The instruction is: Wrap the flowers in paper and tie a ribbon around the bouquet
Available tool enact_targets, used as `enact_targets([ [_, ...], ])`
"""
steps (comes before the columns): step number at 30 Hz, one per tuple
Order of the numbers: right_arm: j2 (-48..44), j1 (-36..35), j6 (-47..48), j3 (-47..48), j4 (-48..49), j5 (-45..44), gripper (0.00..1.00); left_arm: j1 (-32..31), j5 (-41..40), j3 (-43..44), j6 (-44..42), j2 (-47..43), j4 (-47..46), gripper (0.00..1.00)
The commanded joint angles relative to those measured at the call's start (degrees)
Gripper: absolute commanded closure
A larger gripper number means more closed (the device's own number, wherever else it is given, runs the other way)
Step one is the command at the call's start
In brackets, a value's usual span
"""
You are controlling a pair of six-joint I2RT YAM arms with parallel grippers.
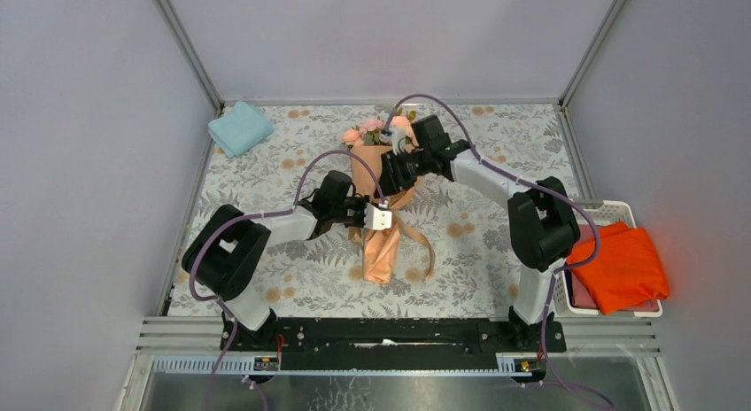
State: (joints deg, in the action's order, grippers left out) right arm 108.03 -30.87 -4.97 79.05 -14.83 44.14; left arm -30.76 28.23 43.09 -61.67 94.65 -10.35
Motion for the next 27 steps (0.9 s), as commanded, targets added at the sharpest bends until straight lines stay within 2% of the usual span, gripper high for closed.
enact_targets([
  [1,-0.89,2.85,4.66,7.26,-3.24,-1.06,0.61,0.34,-0.32,0.51,-0.28,0.1,-2.57,1.0],
  [2,0.19,2.85,4.7,8.28,-4.0,-2.26,0.62,0.28,-0.34,0.5,-0.29,0.08,-2.5,1.0],
  [3,1.5,2.85,6.09,9.12,-4.44,-2.67,0.67,0.27,-0.32,0.58,-0.27,0.09,-2.49,1.0],
  [5,4.13,2.56,6.33,10.26,-5.3,-2.42,0.86,0.35,-0.44,0.76,-0.04,0.2,-2.4,1.0],
  [7,5.92,1.65,7.73,11.04,-6.34,-2.76,0.9,0.31,-0.36,0.77,0.04,0.16,-2.4,1.0],
  [13,9.39,-2.2,15.36,13.22,-10.8,-4.29,0.92,0.33,0.24,1.02,0.58,0.21,-2.46,1.0],
  [20,10.5,-2.34,16.49,11.23,-11.29,-6.64,0.9,0.35,-0.16,1.12,3.13,0.05,-3.59,1.0],
  [27,10.7,-2.47,16.74,10.45,-11.66,-3.51,0.71,0.53,-0.29,1.12,5.48,0.18,-5.68,1.0],
])
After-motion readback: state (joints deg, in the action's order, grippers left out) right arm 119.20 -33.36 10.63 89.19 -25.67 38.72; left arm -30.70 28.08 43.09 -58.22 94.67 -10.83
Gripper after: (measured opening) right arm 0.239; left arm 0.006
